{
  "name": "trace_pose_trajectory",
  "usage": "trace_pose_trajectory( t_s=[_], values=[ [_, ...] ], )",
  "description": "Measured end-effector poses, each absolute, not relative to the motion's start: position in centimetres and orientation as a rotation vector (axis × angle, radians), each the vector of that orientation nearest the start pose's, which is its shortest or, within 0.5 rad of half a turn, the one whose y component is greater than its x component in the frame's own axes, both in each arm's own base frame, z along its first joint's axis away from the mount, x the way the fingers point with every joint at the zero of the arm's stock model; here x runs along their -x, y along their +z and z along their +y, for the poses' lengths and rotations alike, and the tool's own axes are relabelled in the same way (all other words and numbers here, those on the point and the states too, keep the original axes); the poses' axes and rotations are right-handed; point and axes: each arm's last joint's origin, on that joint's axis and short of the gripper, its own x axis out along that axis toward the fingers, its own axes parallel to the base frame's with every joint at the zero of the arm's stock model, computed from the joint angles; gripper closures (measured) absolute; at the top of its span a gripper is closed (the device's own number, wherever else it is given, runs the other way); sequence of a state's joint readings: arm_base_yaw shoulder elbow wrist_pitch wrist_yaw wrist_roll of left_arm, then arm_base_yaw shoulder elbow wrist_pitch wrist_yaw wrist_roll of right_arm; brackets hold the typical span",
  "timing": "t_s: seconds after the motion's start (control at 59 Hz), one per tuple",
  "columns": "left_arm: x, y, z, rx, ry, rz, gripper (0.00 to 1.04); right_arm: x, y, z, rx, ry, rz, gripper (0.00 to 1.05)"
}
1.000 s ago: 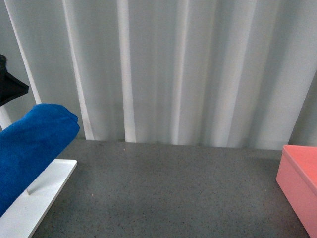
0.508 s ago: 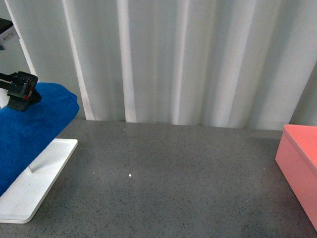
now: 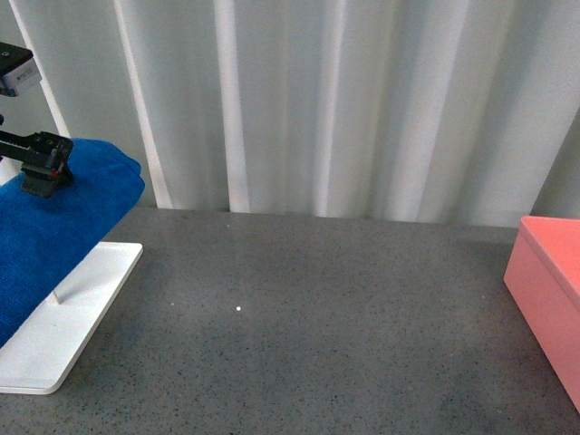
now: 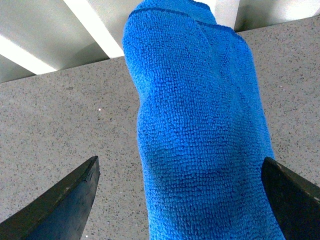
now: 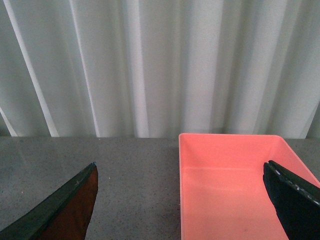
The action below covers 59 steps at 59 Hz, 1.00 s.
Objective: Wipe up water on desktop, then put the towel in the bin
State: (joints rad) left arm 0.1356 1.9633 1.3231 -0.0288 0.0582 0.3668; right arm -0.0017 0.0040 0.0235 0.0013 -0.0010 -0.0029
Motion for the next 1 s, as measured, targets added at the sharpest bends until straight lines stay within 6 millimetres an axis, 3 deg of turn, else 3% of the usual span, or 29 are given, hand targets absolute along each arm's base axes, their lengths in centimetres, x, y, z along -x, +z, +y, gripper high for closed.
trace_pose_trajectory(
  t_s=[0.678, 1.0],
  values=[
    [-42.1, 16.8, 5.8, -0.171, -0.006, 0.692, 0.07, -9.6, 17.1, 0.0, 0.003, 0.000, -0.021, 0.07],
    [-41.6, 16.1, 5.7, -0.122, -0.035, 0.708, 0.60, -9.6, 17.1, 0.0, 0.003, 0.000, -0.021, 0.07]
  ],
)
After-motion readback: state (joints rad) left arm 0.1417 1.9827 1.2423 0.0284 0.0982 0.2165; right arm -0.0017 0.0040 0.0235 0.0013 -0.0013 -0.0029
